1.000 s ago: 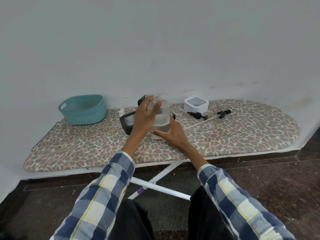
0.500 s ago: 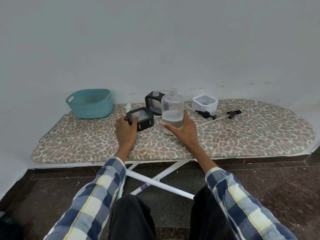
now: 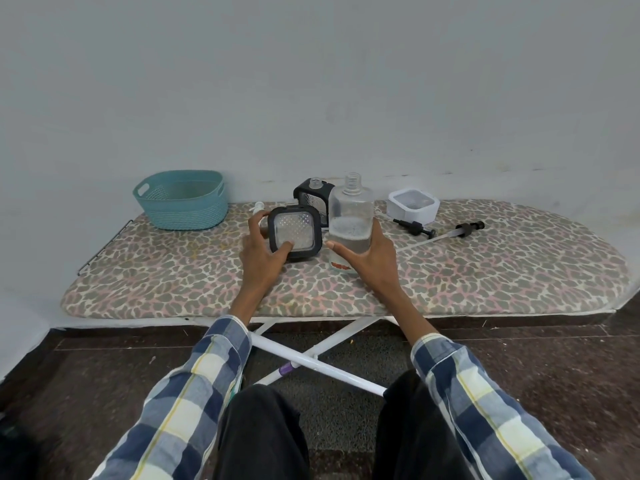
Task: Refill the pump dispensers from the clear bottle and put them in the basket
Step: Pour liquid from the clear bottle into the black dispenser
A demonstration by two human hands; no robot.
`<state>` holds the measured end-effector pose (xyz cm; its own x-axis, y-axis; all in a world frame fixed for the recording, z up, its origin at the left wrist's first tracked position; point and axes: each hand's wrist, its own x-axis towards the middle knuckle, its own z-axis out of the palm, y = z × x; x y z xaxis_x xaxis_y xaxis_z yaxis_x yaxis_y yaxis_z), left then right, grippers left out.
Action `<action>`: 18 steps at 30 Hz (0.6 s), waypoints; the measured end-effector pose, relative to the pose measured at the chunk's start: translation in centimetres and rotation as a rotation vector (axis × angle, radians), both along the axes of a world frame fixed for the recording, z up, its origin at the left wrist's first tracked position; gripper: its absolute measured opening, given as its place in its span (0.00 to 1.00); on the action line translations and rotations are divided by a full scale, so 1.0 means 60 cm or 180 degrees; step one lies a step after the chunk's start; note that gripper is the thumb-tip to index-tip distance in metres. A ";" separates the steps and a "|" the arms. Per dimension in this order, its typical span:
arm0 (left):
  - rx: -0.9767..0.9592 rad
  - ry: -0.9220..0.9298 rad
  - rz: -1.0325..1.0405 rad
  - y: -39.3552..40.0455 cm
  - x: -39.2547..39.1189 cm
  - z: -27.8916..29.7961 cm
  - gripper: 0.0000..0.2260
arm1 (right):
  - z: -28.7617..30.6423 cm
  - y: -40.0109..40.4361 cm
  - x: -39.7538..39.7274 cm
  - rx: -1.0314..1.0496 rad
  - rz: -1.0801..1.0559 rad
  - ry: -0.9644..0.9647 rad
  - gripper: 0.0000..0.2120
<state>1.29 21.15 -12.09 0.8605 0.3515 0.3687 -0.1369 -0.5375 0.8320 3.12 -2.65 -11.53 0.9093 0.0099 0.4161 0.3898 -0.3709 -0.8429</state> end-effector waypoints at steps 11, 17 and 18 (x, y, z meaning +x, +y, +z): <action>-0.0687 0.0079 -0.0250 -0.008 -0.015 0.016 0.25 | -0.022 -0.006 0.023 -0.0092 -0.0756 -0.0301 0.43; -0.0955 -0.0224 -0.0199 -0.006 -0.017 0.016 0.22 | -0.024 -0.007 0.023 -0.0223 -0.0864 -0.0501 0.38; -0.0964 -0.0262 -0.0199 -0.006 -0.017 0.016 0.23 | -0.024 -0.007 0.023 -0.0311 -0.0895 -0.0571 0.37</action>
<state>0.27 20.80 -11.13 0.8555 0.4032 0.3248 -0.2356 -0.2555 0.9377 4.50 -3.06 -12.99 0.7946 -0.1830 0.5789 0.3995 -0.5602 -0.7256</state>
